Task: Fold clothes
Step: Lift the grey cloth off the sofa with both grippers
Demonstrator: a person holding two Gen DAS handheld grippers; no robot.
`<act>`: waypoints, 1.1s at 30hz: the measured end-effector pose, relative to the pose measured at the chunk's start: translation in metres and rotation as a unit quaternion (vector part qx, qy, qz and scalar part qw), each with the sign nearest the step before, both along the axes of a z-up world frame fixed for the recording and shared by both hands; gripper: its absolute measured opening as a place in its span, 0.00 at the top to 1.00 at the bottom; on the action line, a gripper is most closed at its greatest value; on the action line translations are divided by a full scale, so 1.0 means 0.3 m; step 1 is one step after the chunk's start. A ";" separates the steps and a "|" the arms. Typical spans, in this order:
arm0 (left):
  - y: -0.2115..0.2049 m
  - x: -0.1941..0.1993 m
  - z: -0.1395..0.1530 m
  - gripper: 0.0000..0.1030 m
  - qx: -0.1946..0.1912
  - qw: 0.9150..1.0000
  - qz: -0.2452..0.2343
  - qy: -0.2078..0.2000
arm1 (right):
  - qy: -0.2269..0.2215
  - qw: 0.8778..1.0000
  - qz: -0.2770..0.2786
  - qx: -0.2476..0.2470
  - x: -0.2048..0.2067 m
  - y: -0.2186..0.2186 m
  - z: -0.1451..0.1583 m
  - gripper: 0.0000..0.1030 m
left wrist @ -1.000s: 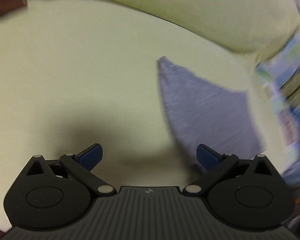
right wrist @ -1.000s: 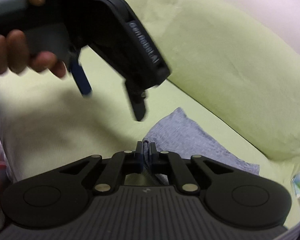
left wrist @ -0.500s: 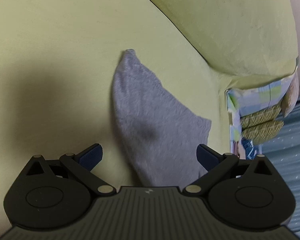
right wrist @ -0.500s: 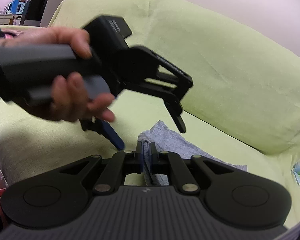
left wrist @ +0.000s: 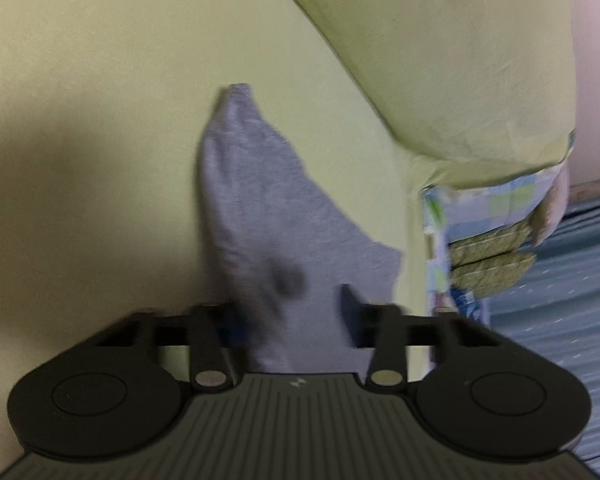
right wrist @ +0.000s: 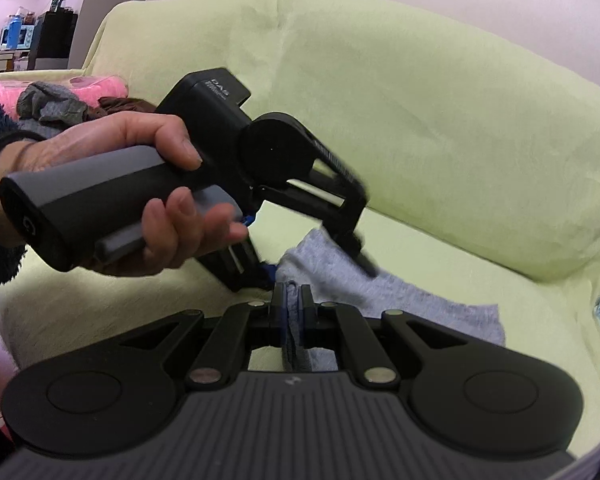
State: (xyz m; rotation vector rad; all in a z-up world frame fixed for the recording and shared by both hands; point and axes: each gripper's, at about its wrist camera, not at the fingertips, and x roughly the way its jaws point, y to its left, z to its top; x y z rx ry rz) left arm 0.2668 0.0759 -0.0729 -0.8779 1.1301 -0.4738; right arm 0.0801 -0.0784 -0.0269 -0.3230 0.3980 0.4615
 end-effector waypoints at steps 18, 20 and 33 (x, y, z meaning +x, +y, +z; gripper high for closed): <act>0.004 -0.006 0.006 0.94 0.057 0.997 -0.040 -0.032 | 0.201 0.941 -0.121 0.245 0.332 -0.691 -0.011 0.54; -0.011 -0.001 0.023 0.94 0.075 0.996 -0.047 -0.033 | 0.260 0.906 -0.118 0.313 0.422 -0.782 -0.050 0.53; -0.072 -0.035 0.094 0.89 0.179 0.982 -0.054 -0.035 | 0.476 0.799 -0.101 0.353 0.684 -0.864 -0.143 0.54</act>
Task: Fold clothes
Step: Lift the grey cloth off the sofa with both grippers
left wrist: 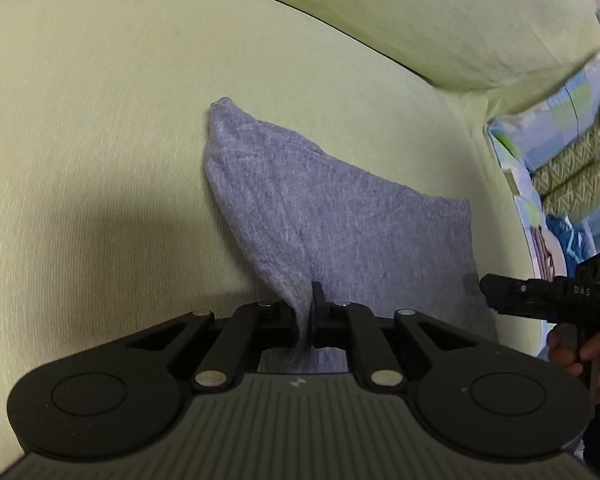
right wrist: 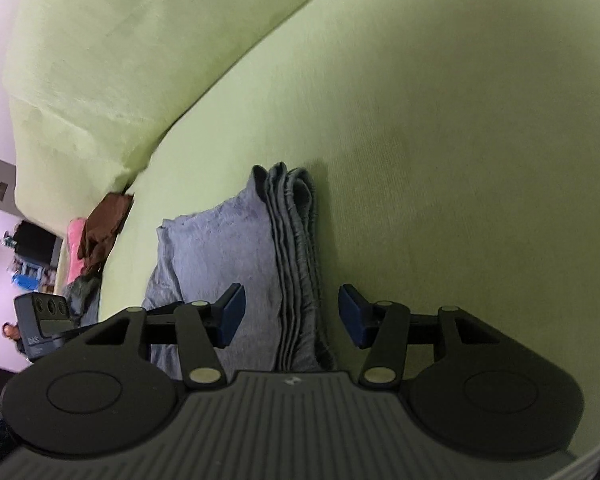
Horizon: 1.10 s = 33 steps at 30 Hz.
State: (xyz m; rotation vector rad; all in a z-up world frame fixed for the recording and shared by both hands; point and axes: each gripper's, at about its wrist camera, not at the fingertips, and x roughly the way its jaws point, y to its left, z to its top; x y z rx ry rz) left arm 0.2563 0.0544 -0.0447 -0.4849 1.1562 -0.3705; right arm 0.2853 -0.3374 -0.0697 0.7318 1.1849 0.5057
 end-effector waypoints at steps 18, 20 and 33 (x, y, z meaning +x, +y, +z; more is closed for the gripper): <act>0.011 0.046 -0.019 0.89 -0.024 0.998 0.024 0.055 | 0.045 0.994 0.044 0.091 0.122 0.058 -0.107 0.67; 0.016 0.051 -0.021 0.89 -0.028 0.997 0.026 0.061 | 0.050 0.994 0.041 0.085 0.124 0.061 -0.109 0.84; -0.072 0.076 0.044 0.97 0.052 0.998 -0.014 0.044 | 0.028 0.998 0.046 -0.013 0.102 0.138 -0.025 0.89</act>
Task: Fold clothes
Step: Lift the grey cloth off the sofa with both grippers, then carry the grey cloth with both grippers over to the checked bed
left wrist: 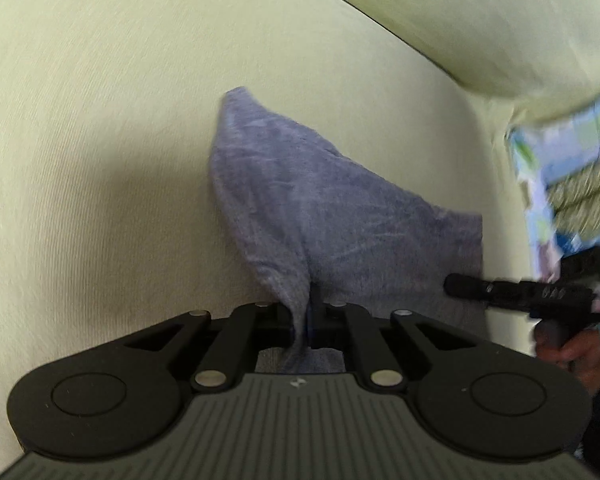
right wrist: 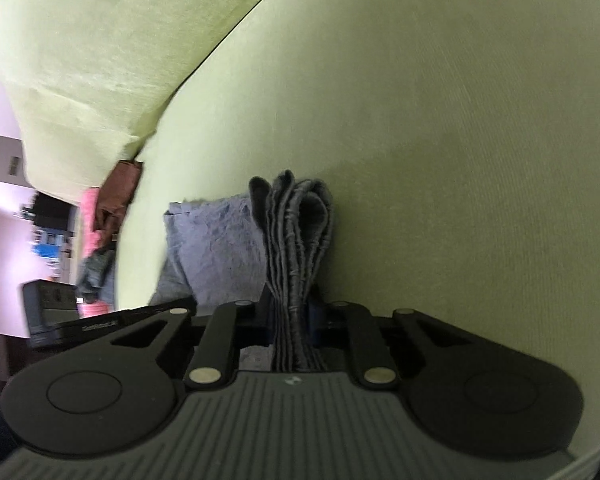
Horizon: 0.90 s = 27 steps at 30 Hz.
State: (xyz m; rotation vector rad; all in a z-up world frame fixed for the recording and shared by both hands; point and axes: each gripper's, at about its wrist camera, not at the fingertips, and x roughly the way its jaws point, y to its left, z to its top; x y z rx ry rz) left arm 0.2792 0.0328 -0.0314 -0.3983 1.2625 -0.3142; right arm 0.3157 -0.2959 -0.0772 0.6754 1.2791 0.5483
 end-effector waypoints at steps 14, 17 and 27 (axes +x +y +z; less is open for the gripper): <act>-0.057 0.019 0.118 0.98 0.046 0.999 -0.017 0.004 | 0.002 0.995 -0.045 -0.086 -0.053 0.023 0.153 0.89; -0.064 0.020 0.145 0.98 0.041 0.999 -0.026 0.002 | 0.005 0.994 -0.057 -0.090 -0.063 -0.007 0.186 0.89; -0.170 0.033 0.209 0.98 0.002 0.997 -0.083 0.011 | 0.025 0.986 -0.110 -0.123 -0.124 -0.136 0.299 0.89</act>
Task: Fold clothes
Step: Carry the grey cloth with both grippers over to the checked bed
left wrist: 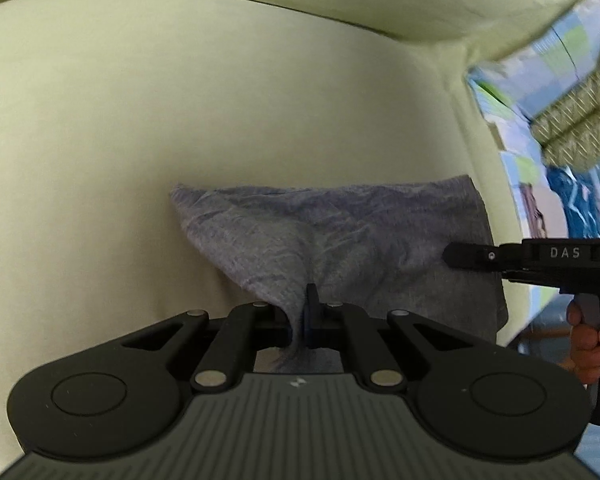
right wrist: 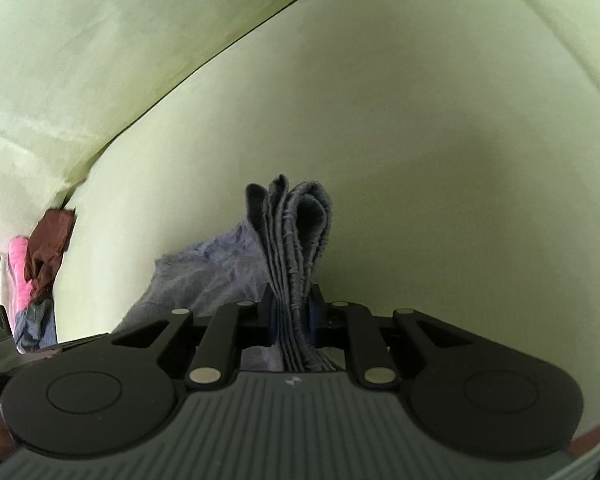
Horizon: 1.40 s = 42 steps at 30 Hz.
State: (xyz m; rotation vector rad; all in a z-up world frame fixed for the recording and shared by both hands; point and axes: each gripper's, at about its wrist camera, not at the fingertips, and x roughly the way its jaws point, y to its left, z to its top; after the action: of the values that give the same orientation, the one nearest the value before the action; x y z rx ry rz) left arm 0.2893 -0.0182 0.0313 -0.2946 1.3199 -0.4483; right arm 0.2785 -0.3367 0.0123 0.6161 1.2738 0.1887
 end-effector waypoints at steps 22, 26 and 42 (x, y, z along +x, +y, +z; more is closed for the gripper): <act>-1.080 -0.237 0.221 0.98 -0.056 0.997 0.045 -0.035 | -0.034 0.999 0.013 -0.030 -0.237 -1.113 0.246 0.89; -1.304 -0.196 0.237 0.98 -0.078 0.994 0.060 -0.039 | -0.034 0.998 0.022 -0.047 -0.185 -1.293 0.297 0.89; -1.932 0.003 0.240 0.98 -0.060 0.989 0.116 -0.063 | -0.005 0.998 0.049 -0.031 0.100 -1.974 0.223 0.88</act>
State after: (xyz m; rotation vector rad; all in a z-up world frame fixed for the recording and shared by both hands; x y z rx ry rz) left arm 0.2903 -0.5978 0.1033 -0.5065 1.1226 -0.3446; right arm 0.3085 -0.9288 0.0791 0.4985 1.2975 0.2324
